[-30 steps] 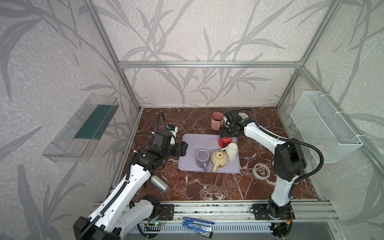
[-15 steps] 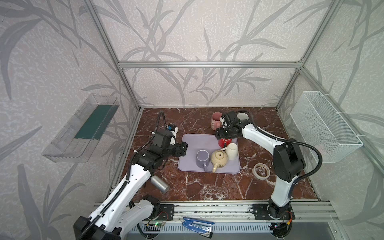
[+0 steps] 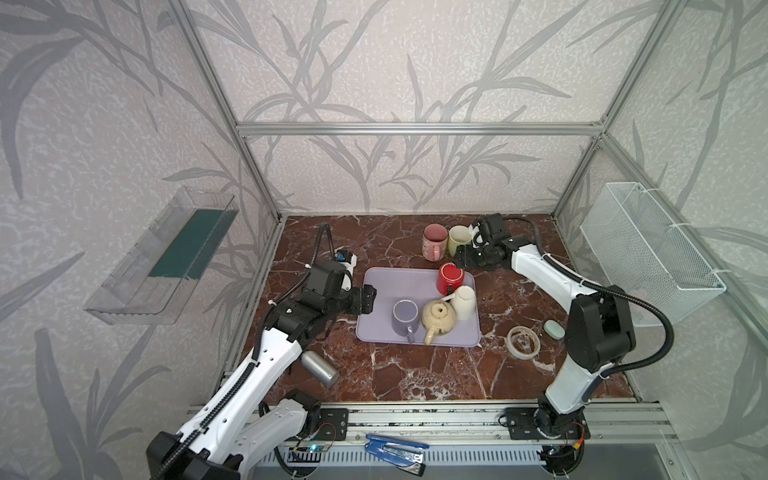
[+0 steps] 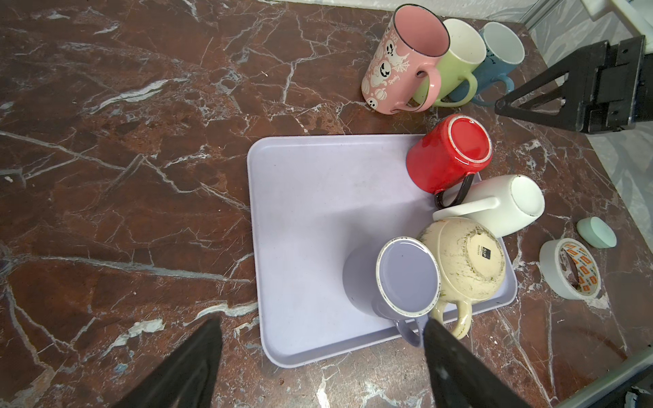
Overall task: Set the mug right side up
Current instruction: 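Lower the right gripper onto the red mug's base and close it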
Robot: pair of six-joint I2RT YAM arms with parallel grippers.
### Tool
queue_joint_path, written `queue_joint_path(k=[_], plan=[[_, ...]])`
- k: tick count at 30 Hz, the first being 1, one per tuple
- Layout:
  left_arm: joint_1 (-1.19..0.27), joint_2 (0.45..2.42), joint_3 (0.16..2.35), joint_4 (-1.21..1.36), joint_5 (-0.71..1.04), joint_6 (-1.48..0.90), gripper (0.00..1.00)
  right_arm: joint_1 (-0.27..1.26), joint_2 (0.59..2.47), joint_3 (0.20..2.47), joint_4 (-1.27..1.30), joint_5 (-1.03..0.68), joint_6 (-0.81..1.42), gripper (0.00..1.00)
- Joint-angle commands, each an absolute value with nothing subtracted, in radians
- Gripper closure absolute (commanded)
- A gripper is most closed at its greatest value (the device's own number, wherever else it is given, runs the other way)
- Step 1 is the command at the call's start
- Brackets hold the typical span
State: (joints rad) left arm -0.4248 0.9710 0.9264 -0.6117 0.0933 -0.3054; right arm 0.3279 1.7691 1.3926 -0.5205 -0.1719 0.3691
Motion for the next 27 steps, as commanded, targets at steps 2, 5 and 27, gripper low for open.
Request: queue_joint_path(k=[2,5,27], plan=[[-0.431,0.974,0.923,-0.626,0.074,-0.285,0.13,0.331,1.817,1.386,-0.510,-0.301,0.375,0.21],[-0.435,0.977,0.922,-0.627,0.069,-0.284,0.13,0.333,1.841,1.369,-0.470,-0.357,0.409,0.21],[-0.449,1.020,0.932,-0.617,0.115,-0.263,0.16,0.437,1.847,1.330,-0.389,-0.402,0.460,0.22]])
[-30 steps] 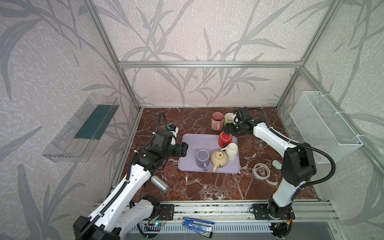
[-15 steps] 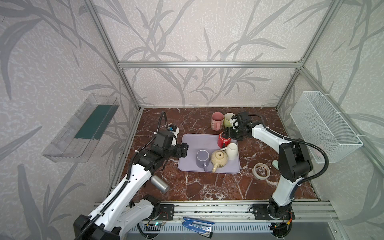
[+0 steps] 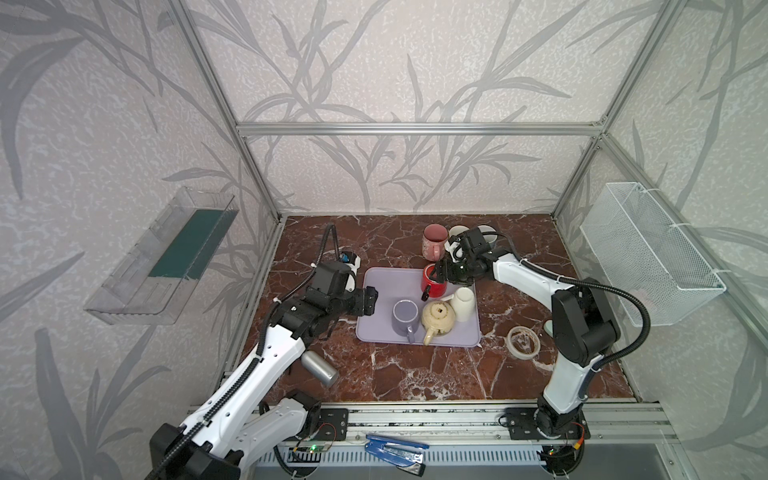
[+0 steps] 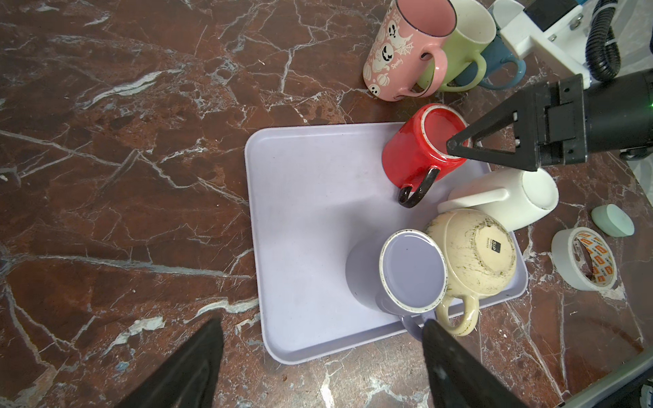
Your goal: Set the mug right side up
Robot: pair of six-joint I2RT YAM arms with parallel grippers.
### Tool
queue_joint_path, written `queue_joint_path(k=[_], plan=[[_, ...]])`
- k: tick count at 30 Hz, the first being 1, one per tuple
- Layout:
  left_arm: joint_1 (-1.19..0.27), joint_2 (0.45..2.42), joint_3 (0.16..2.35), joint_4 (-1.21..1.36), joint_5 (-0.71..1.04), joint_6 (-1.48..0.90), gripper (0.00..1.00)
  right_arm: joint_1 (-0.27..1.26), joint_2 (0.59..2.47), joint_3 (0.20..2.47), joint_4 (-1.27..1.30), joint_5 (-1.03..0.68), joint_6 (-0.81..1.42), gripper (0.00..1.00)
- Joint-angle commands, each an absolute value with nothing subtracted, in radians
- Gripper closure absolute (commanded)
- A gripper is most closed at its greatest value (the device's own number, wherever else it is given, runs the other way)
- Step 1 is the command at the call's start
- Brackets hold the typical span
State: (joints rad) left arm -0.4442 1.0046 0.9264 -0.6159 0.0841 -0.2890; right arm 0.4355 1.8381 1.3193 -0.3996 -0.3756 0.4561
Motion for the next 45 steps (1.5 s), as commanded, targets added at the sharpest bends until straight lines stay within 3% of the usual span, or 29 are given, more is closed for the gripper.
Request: queue_joint_path(k=[1,5,12,23,31,45], plan=[[-0.449,1.034,0.938,-0.615,0.140,-0.256,0.18,0.440,1.848,1.332,-0.390,-0.404,0.459,0.22],[-0.474,1.106,0.994,-0.643,0.206,-0.223,0.25,0.441,1.836,1.344,-0.396,-0.403,0.446,0.22],[-0.572,1.219,1.100,-0.722,0.086,-0.191,0.32,0.432,1.731,1.295,-0.367,-0.381,0.391,0.22],[-0.666,1.465,1.278,-0.745,-0.029,-0.172,0.37,0.381,1.366,0.937,-0.143,-0.218,0.499,0.22],[-0.729,1.682,1.442,-0.770,-0.026,-0.167,0.39,0.367,1.187,0.727,-0.050,-0.206,0.594,0.22],[-0.763,1.930,1.616,-0.799,-0.065,-0.178,0.45,0.325,1.106,0.630,-0.012,-0.138,0.726,0.22]])
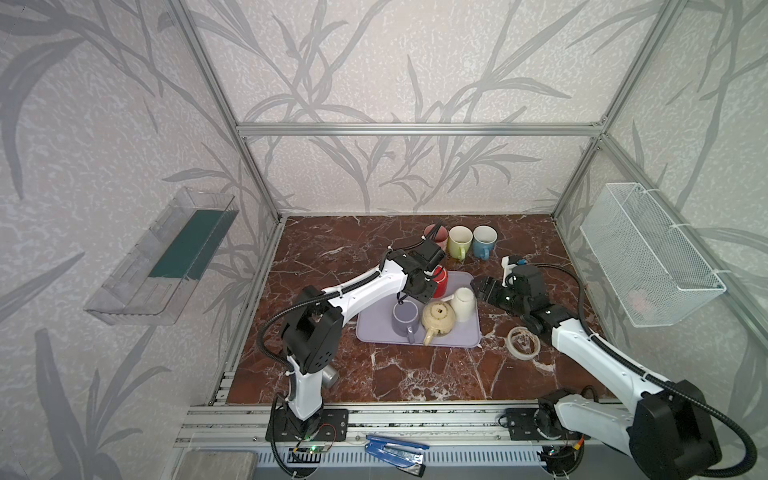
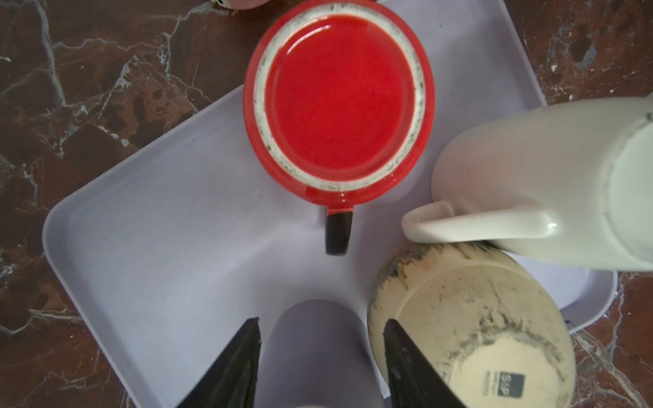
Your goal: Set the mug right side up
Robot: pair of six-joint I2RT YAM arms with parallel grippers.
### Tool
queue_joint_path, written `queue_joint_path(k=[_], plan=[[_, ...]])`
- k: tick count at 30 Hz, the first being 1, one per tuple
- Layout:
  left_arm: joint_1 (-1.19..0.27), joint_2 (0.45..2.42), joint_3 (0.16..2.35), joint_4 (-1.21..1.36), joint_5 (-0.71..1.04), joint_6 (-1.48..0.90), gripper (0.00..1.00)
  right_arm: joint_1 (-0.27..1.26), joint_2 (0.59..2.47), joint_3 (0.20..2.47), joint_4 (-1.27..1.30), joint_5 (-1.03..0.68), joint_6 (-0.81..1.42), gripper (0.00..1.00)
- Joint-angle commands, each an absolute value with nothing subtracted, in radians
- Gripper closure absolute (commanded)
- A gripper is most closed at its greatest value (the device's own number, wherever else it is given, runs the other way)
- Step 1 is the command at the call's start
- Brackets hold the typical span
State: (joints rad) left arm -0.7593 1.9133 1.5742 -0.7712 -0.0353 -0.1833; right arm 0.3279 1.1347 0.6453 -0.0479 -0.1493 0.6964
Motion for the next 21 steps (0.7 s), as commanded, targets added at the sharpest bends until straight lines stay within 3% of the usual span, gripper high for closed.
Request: queue_joint_path(k=[1,11,21], plan=[[-0.764,1.945,1.626,-0.799,-0.065,-0.178,0.46,0.324,1.103,0.628,-0.012,-0.141,0.727,0.22],[-0.764,2.047,1.693,-0.788,-0.080,-0.202,0.56,0.324,1.091,0.603,0.023,-0.149,0.738,0.23],[-0.762,2.111,1.736,-0.772,-0.096,-0.209,0.59,0.324,1.108,0.594,0.046,-0.154,0.741,0.23]])
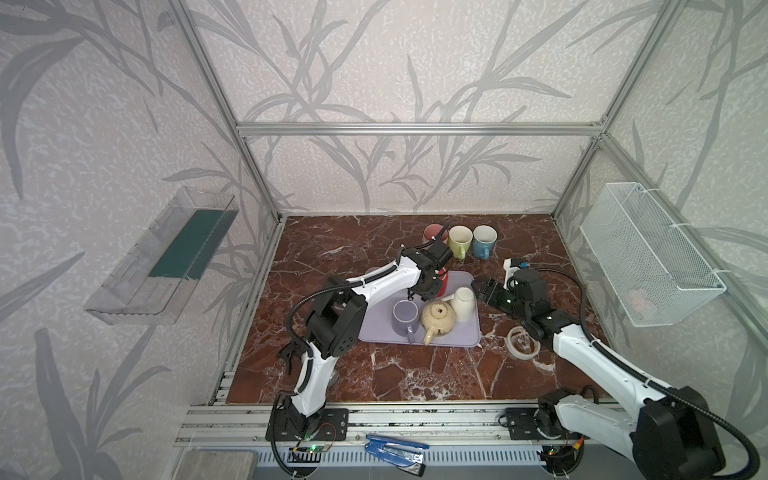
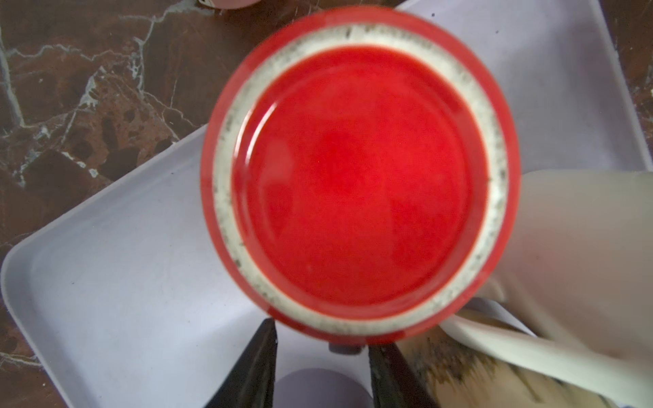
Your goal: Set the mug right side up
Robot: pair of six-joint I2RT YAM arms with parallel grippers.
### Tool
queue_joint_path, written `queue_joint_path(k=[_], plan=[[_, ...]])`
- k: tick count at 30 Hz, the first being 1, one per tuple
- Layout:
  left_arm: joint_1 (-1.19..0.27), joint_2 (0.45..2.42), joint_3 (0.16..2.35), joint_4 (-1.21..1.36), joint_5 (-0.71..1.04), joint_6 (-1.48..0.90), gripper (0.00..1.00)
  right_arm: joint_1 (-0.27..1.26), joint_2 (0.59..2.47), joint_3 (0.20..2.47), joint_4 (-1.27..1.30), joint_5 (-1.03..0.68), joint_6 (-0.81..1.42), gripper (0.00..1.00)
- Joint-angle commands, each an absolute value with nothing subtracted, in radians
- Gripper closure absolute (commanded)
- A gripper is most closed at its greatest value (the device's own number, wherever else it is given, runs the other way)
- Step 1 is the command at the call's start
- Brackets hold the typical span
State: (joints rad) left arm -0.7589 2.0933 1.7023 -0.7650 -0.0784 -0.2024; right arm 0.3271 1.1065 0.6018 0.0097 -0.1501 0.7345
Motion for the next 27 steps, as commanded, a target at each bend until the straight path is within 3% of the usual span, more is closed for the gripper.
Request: queue_joint_path(k=[1,15,27], plan=[[-0.762,2.115,1.738,-0.769,-0.095,-0.209,0.59,0.324,1.113,0.592,0.049,-0.154,0.742,0.23],[-0.762,2.143,1.718,-0.706,-0.112,-0.222,0.68,0.324,1.149,0.586,0.083,-0.175,0.749,0.24],[-0.762,2.142,1.689,-0.668,-0.094,-0.226,0.88,0.323,1.155,0.579,0.104,-0.189,0.744,0.24]])
